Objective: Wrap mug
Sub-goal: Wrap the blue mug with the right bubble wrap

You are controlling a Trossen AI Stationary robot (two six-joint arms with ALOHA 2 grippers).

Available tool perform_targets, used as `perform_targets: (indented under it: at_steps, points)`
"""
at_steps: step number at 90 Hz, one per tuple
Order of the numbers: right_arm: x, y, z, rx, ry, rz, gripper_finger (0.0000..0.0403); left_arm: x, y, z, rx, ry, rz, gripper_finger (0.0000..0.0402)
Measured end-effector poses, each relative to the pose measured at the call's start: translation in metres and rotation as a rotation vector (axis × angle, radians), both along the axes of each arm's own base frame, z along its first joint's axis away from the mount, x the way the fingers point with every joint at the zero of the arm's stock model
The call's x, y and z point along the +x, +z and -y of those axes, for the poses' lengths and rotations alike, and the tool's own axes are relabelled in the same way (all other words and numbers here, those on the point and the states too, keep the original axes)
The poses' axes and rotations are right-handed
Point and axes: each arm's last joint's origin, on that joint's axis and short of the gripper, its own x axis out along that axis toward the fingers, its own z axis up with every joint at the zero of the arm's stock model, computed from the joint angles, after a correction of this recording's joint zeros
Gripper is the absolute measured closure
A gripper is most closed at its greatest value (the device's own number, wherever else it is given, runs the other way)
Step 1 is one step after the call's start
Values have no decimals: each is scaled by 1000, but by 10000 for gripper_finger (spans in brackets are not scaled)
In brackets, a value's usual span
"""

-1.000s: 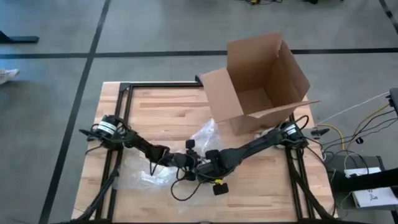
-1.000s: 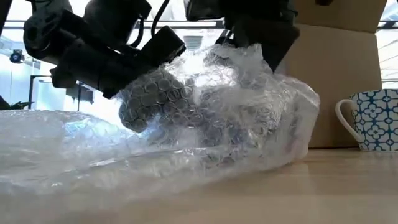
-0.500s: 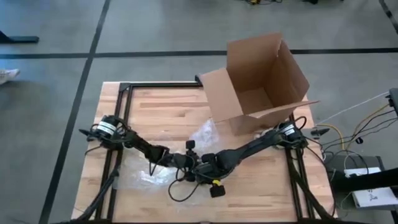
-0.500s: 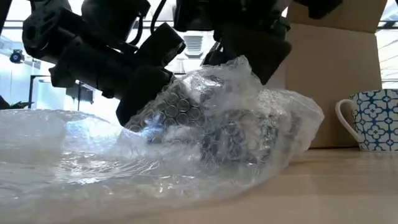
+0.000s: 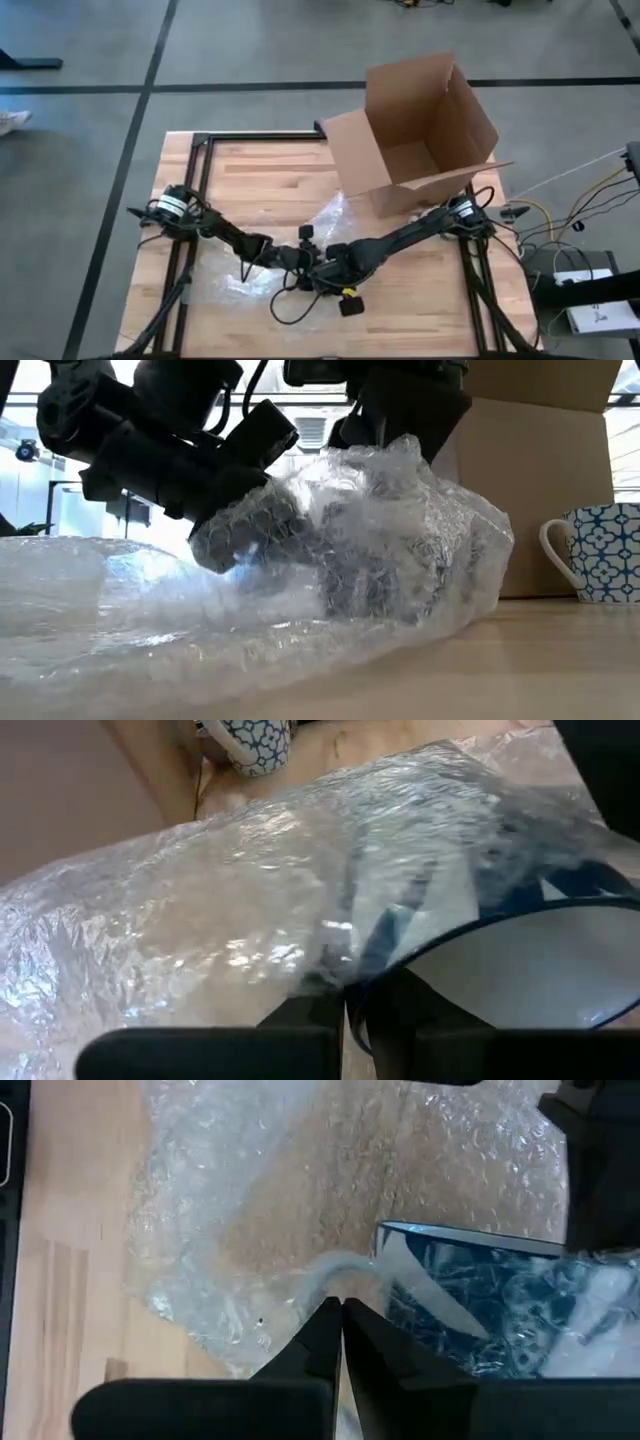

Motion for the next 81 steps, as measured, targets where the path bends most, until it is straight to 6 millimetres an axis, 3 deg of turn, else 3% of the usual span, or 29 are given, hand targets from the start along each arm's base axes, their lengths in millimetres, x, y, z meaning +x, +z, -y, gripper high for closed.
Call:
perform_targets:
  at_steps: [42,56,69,81]
  points:
    - [-1,8,1,-2,-18,-11,403,0,0,0,0,0,0,396]
    - [0,23,2,-74,-24,5,403,0,0,0,0,1,0,396]
    - [-3,49,4,-119,-27,-14,403,0,0,0,0,0,0,396]
    - [-11,59,-12,-108,-38,-34,403,0,0,0,0,0,0,396]
